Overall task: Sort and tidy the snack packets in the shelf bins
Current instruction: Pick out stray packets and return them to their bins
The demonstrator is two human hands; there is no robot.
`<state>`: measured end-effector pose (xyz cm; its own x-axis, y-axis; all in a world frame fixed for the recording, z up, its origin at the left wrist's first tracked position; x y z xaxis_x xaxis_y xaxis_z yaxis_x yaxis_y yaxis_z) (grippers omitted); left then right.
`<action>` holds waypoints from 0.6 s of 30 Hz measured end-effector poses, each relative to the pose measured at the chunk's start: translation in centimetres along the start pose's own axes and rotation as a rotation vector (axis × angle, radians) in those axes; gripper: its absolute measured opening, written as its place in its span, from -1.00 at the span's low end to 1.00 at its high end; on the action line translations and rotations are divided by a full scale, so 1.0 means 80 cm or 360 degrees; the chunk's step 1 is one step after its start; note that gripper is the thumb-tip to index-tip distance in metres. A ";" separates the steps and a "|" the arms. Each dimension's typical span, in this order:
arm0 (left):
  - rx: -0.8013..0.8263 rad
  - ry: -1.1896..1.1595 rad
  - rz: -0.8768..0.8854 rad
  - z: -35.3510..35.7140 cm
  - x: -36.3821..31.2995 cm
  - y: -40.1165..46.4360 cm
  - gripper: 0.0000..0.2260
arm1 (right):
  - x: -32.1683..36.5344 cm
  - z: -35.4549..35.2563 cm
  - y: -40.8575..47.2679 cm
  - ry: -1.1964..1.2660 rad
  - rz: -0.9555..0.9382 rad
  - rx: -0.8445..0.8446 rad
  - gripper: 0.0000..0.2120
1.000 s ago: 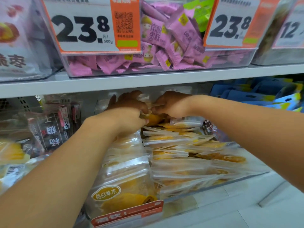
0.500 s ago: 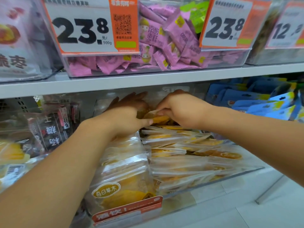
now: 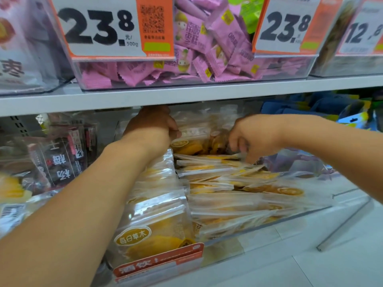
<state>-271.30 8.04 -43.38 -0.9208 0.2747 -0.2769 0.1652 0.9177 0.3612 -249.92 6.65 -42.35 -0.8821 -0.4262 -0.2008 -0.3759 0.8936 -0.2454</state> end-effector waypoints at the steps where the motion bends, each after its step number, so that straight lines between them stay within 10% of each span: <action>1: -0.0013 -0.0002 0.0001 0.000 -0.001 -0.001 -0.86 | -0.005 0.010 0.002 -0.0044 0.0006 -0.0003 -0.77; 8: -0.0028 -0.0098 -0.0072 -0.004 -0.003 -0.008 -0.97 | 0.021 -0.011 -0.004 0.0446 -0.0332 -0.0790 -0.85; 18: -0.0143 -0.0538 -0.0185 -0.005 0.003 -0.008 -0.80 | 0.066 0.009 0.057 0.0903 -0.0454 -0.0887 -0.87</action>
<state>-271.75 7.38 -43.31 -0.7601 0.2632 -0.5941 0.0208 0.9236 0.3827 -256.12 8.35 -45.18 -0.6849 -0.6439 0.3411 -0.5598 0.7646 0.3194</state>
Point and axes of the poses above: each hand's wrist, its own y-axis towards the middle knuckle, its own z-axis out of the palm, x = y × z, the point moved 3 cm from there along y, towards the middle knuckle, and after that the axes turned 4 degrees about -x, right-handed, at the moved point
